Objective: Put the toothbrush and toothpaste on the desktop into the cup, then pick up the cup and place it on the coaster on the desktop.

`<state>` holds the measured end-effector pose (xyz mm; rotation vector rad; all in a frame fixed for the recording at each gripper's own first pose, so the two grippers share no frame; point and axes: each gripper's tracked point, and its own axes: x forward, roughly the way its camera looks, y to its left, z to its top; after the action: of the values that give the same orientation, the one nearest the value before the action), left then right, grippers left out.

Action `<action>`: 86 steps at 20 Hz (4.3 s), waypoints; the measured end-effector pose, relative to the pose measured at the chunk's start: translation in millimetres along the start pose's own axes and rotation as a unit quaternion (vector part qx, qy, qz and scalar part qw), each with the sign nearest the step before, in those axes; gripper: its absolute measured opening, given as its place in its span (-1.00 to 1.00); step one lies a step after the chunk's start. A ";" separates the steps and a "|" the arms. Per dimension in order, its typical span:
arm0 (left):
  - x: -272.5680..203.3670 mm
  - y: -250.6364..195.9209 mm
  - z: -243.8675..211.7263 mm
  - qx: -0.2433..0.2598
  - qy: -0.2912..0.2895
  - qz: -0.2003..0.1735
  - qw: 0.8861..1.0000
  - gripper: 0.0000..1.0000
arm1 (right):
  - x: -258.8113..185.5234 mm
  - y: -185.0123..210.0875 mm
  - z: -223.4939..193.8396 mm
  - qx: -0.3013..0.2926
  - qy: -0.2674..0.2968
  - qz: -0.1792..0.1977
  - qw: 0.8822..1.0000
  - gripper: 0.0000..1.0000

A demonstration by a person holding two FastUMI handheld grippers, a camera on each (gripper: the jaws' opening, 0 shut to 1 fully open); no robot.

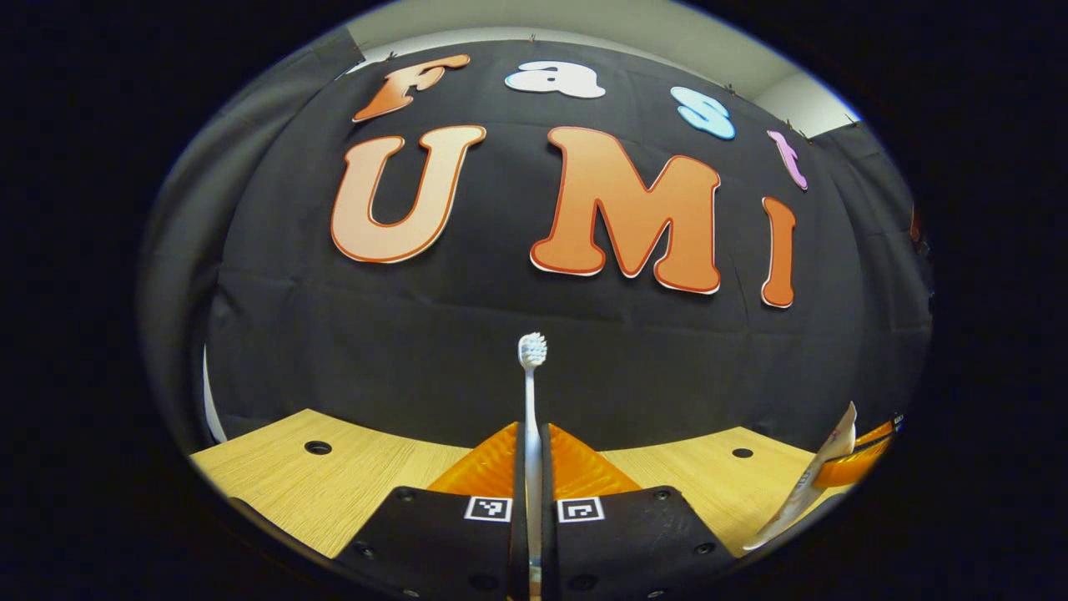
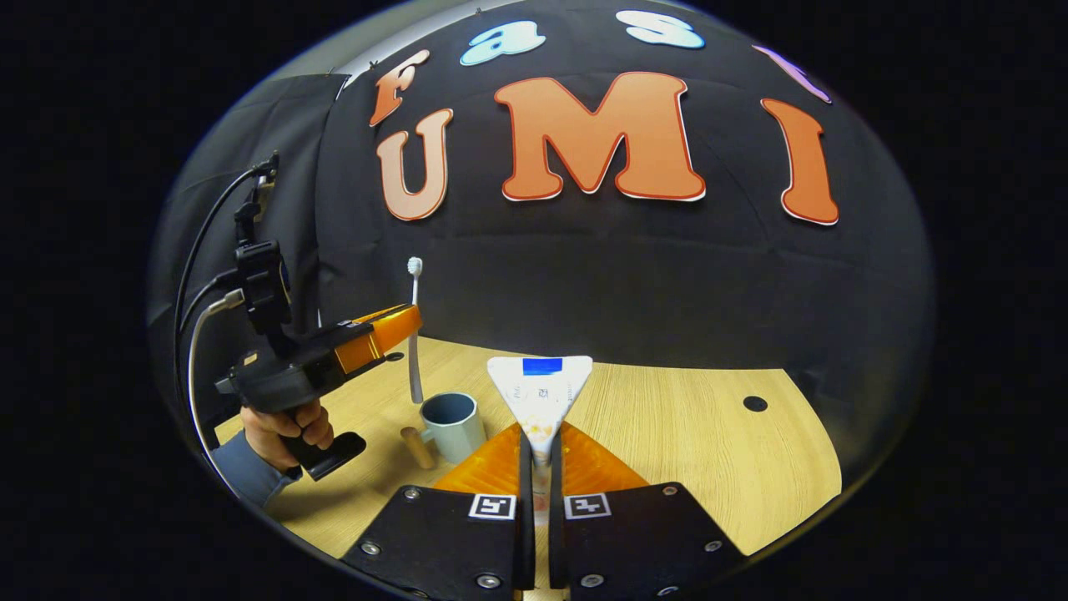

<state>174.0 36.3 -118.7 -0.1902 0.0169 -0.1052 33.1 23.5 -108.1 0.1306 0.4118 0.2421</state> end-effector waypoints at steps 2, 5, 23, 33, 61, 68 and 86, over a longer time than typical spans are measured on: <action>7.6 -1.9 -12.0 -0.010 0.003 -0.004 1.000 -0.89 | 5.0 -3.8 -1.9 0.000 0.003 -0.001 1.000 -0.87; 17.2 2.2 -29.9 -0.017 0.018 -0.003 1.000 -0.89 | 7.2 -6.3 0.8 -0.001 -0.005 0.001 1.000 -0.87; 17.8 3.3 -113.8 -0.026 0.138 -0.011 0.990 -0.87 | 21.4 -8.8 0.1 -0.003 0.000 -0.012 1.000 -0.87; -11.5 3.5 -120.9 -0.026 0.189 -0.006 0.982 -0.26 | 11.2 -21.1 9.3 -0.001 -0.015 -0.027 1.000 -0.87; -145.1 57.8 2.7 0.021 0.093 -0.008 0.995 0.96 | 58.8 69.8 71.6 0.011 -0.092 0.043 0.995 -0.87; -176.8 67.3 22.7 0.034 0.075 0.005 0.997 0.96 | 95.8 95.4 63.5 0.003 -0.100 0.062 0.993 -0.87; -188.9 78.0 7.3 0.013 0.093 0.036 0.995 0.96 | 158.1 129.5 9.5 -0.039 -0.078 0.083 0.993 -0.86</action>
<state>-5.7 133.9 -125.0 -0.1526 0.2083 -0.0515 150.8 188.4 -136.9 0.1065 0.2349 0.4078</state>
